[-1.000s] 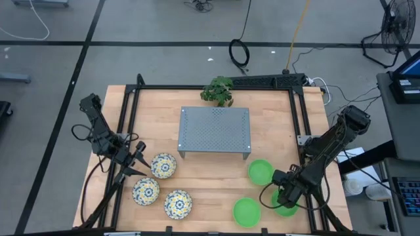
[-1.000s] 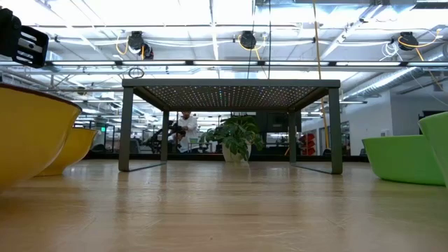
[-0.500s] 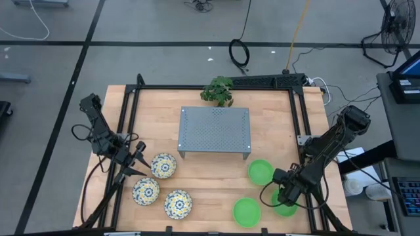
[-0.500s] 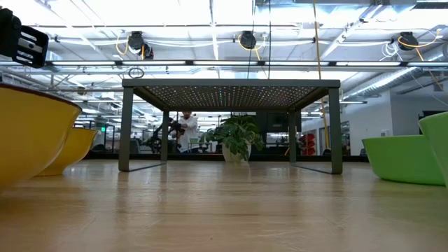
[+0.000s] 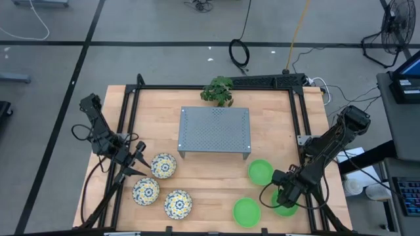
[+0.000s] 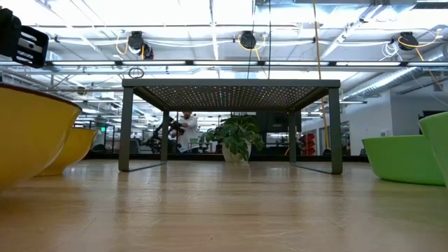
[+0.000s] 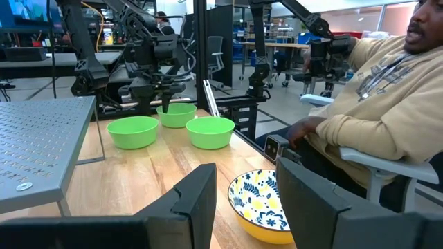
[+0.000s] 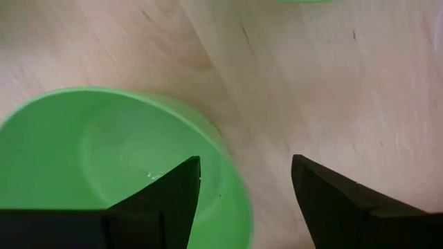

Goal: Pick & Place Mini bowls
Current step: Put the bottom right green bowl on the shelf

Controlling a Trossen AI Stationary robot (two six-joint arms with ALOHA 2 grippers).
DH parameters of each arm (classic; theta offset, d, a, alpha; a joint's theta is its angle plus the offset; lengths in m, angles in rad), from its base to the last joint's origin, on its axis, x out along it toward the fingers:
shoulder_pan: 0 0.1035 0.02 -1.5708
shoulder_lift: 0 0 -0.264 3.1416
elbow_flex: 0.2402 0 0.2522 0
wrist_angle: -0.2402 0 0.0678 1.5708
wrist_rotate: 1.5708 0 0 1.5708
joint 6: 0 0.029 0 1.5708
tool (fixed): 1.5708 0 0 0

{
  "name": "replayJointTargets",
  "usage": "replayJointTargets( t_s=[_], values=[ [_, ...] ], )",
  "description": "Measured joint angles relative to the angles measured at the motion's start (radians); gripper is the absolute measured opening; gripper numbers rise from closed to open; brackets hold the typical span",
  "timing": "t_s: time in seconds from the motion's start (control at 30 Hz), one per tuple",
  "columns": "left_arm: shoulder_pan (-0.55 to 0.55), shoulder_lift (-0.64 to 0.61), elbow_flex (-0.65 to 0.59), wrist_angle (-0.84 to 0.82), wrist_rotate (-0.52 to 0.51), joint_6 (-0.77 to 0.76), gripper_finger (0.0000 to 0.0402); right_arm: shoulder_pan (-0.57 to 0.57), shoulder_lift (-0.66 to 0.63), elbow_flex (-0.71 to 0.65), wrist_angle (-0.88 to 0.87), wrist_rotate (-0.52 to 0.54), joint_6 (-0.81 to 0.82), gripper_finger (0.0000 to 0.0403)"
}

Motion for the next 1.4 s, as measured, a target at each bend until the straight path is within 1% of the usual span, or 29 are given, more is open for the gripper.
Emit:
replayJointTargets(
  t_s=[0.07,0.2,0.47,0.83,1.4],
  values=[
    [0.000,0.000,0.000,0.000,0.000,0.000,0.0152,0.000,0.000,0.000,-0.004,-0.004,-0.001,0.0215],
    [0.000,0.000,0.000,0.000,0.000,0.000,0.0152,-0.007,0.000,0.000,-0.018,-0.052,-0.001,0.0215],
    [0.000,0.000,0.000,0.000,0.000,0.000,0.0152,-0.008,-0.002,0.000,-0.017,-0.052,-0.001,0.0215],
    [0.000,0.000,0.000,0.000,0.000,0.000,0.0152,-0.031,-0.056,0.000,-0.017,-0.047,0.008,0.0215],
    [0.000,0.000,0.000,0.000,0.000,0.000,0.0152,-0.031,-0.056,0.000,-0.017,-0.045,0.009,0.0215]
  ],
)
